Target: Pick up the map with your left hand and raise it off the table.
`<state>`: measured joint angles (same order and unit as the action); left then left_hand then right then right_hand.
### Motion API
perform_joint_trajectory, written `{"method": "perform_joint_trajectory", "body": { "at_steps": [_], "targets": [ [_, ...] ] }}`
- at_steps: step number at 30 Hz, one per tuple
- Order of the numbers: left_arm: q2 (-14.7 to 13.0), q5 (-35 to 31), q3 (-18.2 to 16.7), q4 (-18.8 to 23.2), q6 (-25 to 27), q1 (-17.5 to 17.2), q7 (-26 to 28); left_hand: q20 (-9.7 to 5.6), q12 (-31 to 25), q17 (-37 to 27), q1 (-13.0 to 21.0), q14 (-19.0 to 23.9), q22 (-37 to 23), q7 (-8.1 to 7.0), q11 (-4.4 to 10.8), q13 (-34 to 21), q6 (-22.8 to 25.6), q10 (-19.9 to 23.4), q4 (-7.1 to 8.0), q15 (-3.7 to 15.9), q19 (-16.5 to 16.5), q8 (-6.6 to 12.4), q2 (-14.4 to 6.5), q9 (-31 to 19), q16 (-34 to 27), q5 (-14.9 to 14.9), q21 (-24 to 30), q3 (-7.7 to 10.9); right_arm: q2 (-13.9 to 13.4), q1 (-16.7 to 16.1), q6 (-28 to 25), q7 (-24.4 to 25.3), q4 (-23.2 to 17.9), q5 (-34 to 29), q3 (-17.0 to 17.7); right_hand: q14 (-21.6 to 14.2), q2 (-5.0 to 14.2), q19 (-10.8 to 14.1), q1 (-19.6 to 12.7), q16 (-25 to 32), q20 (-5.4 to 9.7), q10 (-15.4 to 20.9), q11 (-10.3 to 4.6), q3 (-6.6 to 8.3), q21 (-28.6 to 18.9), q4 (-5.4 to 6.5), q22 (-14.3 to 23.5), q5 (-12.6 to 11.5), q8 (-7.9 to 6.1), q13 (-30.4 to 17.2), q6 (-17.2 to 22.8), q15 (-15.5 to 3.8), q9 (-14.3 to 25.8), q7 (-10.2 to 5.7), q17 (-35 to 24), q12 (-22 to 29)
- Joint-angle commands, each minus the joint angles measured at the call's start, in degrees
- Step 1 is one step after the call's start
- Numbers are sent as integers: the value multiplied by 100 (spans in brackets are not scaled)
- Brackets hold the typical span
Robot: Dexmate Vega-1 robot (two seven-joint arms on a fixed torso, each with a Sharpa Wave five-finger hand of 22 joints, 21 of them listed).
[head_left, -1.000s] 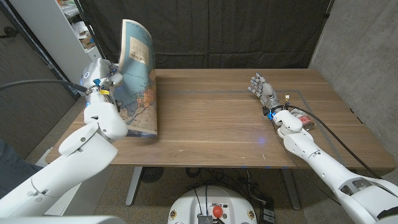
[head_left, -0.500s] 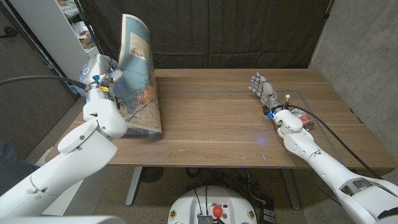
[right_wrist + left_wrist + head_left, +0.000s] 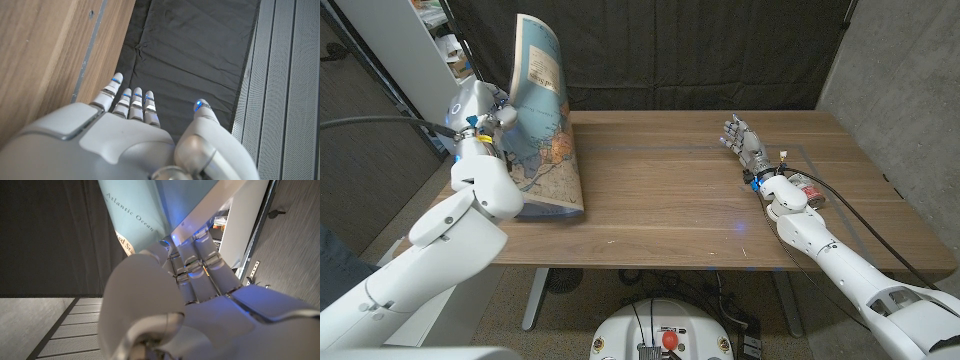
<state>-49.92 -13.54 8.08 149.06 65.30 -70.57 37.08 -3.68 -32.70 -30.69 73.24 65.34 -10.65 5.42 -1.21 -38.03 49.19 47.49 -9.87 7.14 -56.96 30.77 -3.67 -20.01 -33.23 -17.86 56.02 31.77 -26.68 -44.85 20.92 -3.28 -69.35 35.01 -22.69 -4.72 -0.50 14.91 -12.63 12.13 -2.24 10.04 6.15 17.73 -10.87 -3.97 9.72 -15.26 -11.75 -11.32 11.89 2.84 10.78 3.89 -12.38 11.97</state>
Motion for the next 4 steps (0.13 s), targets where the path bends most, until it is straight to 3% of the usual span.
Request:
{"method": "perform_joint_trajectory", "body": {
  "at_steps": [1, 4],
  "targets": [
    [-6, -80, -98, 134, -16, -77, -33, 7, 27, -27, 32, 48, -15, -2, 367, -344, 52, 437, -3, 9, 45, 31, -11, -251, 12, -37, 71, 36, 41, -22, 14, 6, 10, 3, -13, -42, 62, 4, -3, 23, 48, 67, -5, 17, -38, -18, 17, -29, 8, -17, 43, -33, 21, 24, -9, 9],
    [-4, -86, -123, 152, -6, -108, -51, 9, 34, -39, 26, 50, -13, 5, 367, -360, 56, 441, -3, 17, 51, 30, -5, -252, 12, -40, 90, 44, 56, -31, 24, 1, 16, 7, -20, -51, 64, 6, -4, 25, 47, 71, -7, 17, -38, -19, 17, -29, 7, -17, 48, -26, 21, 24, -9, 9]
  ]
}}
